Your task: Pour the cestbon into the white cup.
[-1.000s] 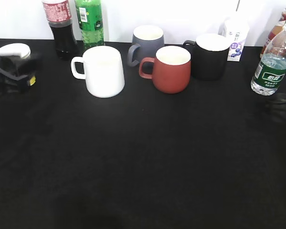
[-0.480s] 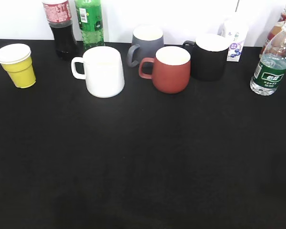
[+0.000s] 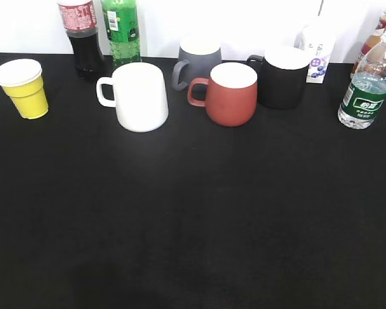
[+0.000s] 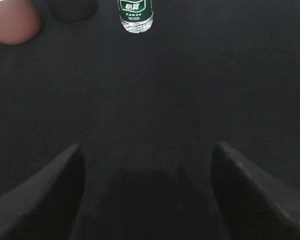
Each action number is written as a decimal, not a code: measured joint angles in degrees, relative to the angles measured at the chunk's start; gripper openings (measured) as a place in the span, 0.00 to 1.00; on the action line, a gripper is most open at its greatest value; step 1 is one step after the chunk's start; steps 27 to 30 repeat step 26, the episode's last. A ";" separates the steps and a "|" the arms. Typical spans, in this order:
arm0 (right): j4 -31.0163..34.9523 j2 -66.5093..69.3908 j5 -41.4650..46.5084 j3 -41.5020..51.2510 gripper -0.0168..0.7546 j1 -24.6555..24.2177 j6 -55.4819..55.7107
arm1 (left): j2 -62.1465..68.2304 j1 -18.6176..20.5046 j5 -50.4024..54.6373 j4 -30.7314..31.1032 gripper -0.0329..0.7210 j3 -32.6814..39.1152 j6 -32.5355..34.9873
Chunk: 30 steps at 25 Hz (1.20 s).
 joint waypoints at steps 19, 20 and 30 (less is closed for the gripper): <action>0.22 -1.79 0.12 0.00 0.79 -3.04 -0.17 | -5.30 28.95 0.00 -0.18 0.55 0.06 0.02; 0.22 -1.79 0.12 0.00 0.79 -3.04 -0.17 | -5.30 28.95 0.00 -0.18 0.55 0.06 0.02; 0.22 -1.79 0.12 0.00 0.79 -3.04 -0.17 | -5.30 28.95 0.00 -0.18 0.55 0.06 0.02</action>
